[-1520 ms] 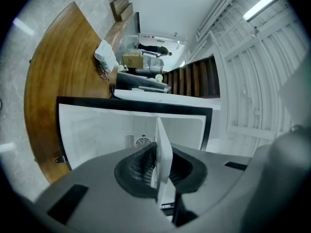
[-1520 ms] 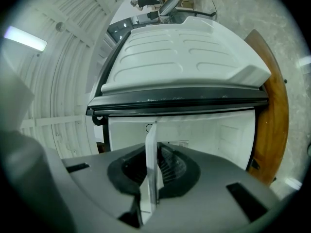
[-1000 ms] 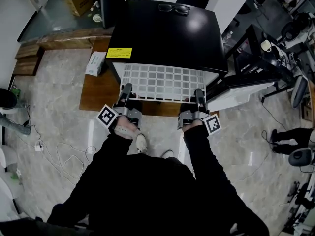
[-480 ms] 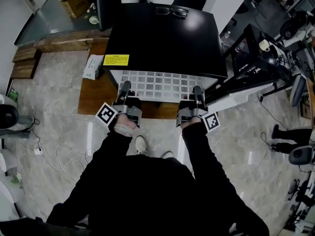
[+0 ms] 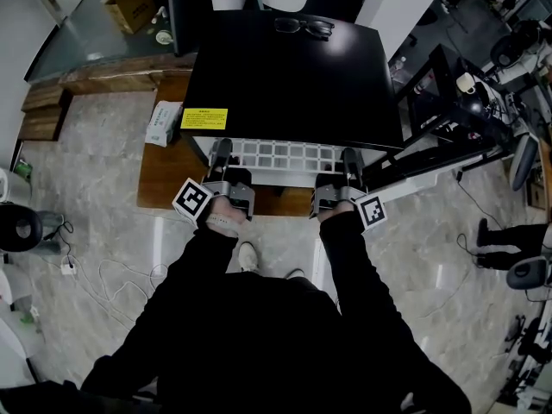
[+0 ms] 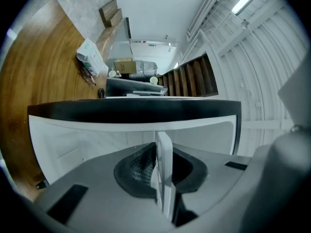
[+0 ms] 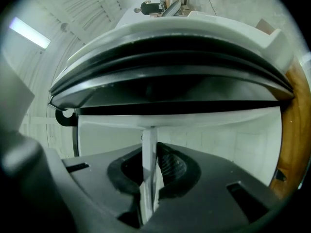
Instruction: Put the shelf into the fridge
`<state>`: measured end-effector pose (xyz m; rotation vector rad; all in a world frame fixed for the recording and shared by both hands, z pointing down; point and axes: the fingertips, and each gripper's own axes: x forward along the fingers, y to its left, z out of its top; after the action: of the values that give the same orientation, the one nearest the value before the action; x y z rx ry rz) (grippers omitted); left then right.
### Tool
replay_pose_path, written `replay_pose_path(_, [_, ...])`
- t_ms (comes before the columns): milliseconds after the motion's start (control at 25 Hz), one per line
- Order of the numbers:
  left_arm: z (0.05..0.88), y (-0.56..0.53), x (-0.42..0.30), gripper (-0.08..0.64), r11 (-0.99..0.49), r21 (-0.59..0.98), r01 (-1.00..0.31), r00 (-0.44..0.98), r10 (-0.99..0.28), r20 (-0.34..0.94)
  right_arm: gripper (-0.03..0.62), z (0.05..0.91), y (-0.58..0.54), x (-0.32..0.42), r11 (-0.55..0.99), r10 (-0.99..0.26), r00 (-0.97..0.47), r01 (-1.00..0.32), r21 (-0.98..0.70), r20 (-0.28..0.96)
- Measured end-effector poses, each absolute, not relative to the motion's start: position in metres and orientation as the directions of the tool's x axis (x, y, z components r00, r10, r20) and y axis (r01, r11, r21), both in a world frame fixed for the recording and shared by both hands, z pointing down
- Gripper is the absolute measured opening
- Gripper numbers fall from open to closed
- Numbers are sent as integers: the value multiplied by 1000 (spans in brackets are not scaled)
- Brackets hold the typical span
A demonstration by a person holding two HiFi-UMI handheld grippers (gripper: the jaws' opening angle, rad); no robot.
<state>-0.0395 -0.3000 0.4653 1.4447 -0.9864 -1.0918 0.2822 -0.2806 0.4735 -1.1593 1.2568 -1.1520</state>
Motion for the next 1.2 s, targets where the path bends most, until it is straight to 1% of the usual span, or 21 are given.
replay_pose_path(440, [467, -329, -38, 38, -143, 989, -42, 202, -971, -132, 34, 474, -310, 285, 84, -996, 32, -15, -996, -84])
replay_pose_path(560, [465, -328, -40, 38, -158, 985, -67, 202, -969, -141, 35, 473, -310, 284, 88, -995, 38, -20, -996, -89])
replay_pose_path(960, [466, -346, -38, 40, -158, 985, -70, 198, -970, -142, 35, 475, -328, 287, 91, -994, 49, -40, -995, -93])
replay_pose_path(1160, [464, -348, -37, 41, -193, 978, -82, 217, -961, -172, 38, 473, -331, 287, 103, -994, 20, -80, -991, -105])
replay_pose_path(1200, [463, -347, -38, 41, -199, 976, -89, 222, -959, -175, 62, 473, -330, 286, 105, -994, 11, -84, -991, -106])
